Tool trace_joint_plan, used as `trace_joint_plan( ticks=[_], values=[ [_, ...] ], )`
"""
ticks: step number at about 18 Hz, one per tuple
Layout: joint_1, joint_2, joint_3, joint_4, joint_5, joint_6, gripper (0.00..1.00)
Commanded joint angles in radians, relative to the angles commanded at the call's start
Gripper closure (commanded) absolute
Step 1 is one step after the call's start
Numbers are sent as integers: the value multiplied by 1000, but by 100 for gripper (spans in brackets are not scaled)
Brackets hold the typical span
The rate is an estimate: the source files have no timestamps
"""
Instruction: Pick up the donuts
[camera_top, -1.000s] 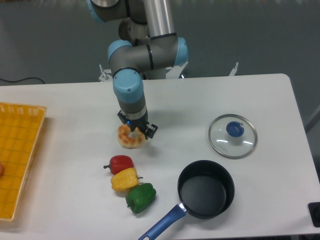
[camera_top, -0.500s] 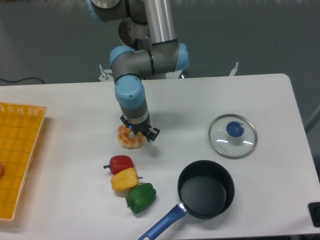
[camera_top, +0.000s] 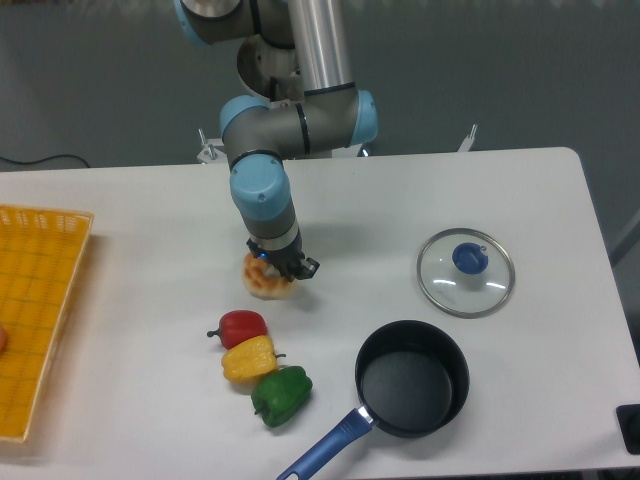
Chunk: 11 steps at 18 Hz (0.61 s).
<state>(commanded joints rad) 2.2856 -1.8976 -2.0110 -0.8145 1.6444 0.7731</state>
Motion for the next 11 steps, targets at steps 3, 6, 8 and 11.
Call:
trace_joint_plan(
  ticks=[3, 6, 8, 11],
  values=[
    [-11, 12, -2, -2, 0, -6, 100],
    [-18, 32, -2, -3, 0, -11, 100],
    [-31, 41, -3, -6, -2, -15, 100],
    [-34, 70, -15, -9, -6, -31, 100]
  ],
)
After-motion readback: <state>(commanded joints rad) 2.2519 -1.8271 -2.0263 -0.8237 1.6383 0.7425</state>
